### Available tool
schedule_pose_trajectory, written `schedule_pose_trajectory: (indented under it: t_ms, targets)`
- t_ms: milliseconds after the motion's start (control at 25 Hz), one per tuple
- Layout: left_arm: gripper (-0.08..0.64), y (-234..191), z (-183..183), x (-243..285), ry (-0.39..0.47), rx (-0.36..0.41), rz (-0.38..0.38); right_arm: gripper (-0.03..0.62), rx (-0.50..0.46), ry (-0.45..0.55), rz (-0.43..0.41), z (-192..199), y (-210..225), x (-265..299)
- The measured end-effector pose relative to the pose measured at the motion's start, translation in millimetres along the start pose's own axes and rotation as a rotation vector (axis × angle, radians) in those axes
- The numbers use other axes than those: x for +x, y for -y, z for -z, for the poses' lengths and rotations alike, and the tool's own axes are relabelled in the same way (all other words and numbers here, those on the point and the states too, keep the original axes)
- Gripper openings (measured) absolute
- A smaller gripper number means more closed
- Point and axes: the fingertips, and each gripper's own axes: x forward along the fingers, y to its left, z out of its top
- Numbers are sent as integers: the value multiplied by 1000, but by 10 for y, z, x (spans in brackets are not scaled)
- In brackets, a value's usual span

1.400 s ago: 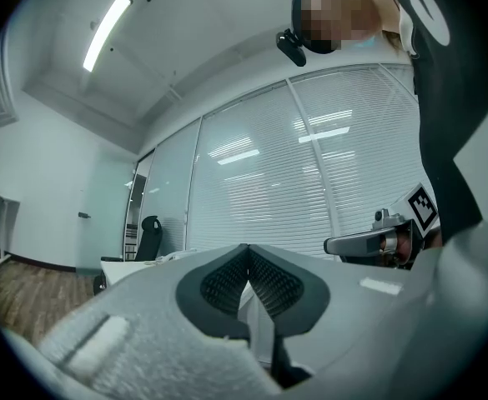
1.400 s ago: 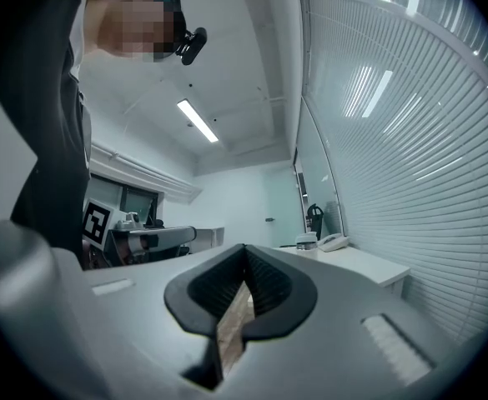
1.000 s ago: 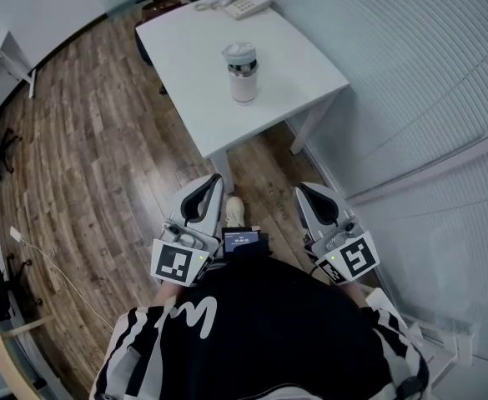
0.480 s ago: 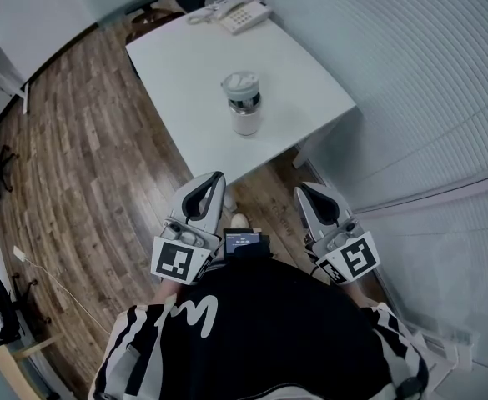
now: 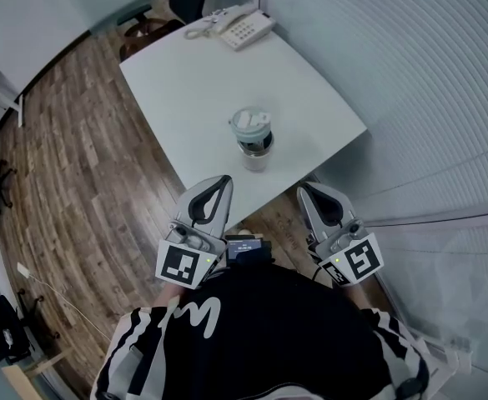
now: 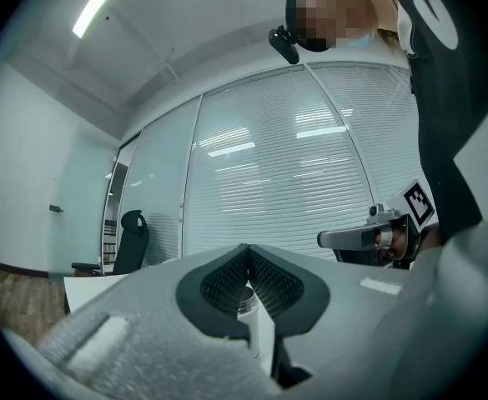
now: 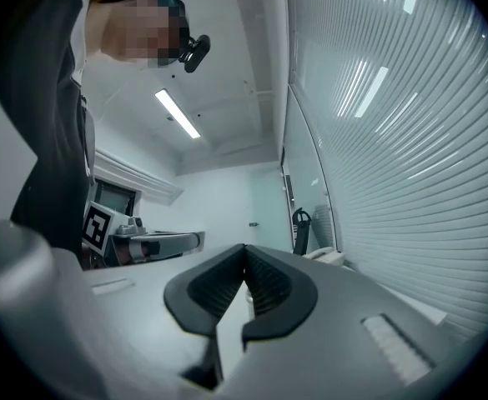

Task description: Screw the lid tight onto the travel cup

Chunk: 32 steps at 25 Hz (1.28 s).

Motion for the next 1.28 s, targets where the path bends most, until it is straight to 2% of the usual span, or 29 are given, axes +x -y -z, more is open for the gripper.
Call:
schedule_pose_trajectory:
  t_ms: [320, 800, 840, 880, 960, 1080, 1280]
  targets:
    - [2, -254, 150, 271, -19, -38, 16, 0, -7, 6, 7, -53, 237, 366]
    - [2, -482, 191, 354, -61, -43, -147, 0, -21, 4, -134, -193, 594, 580]
    - [29, -508, 230, 355, -68, -45, -156, 0, -19, 6, -158, -205, 614, 619]
    - [85, -525, 270, 361, -76, -51, -161, 7, -11, 1, -194, -202, 615, 657]
    - [126, -527, 363, 375, -98, -65, -162, 134, 17, -34, -282, -157, 588, 743]
    - [208, -508, 541, 431, -136, -100, -147, 251, 22, -106, -377, -46, 578, 936]
    - [309, -486, 895, 569, -212, -151, -132, 394, 14, -172, -445, 184, 645, 1341]
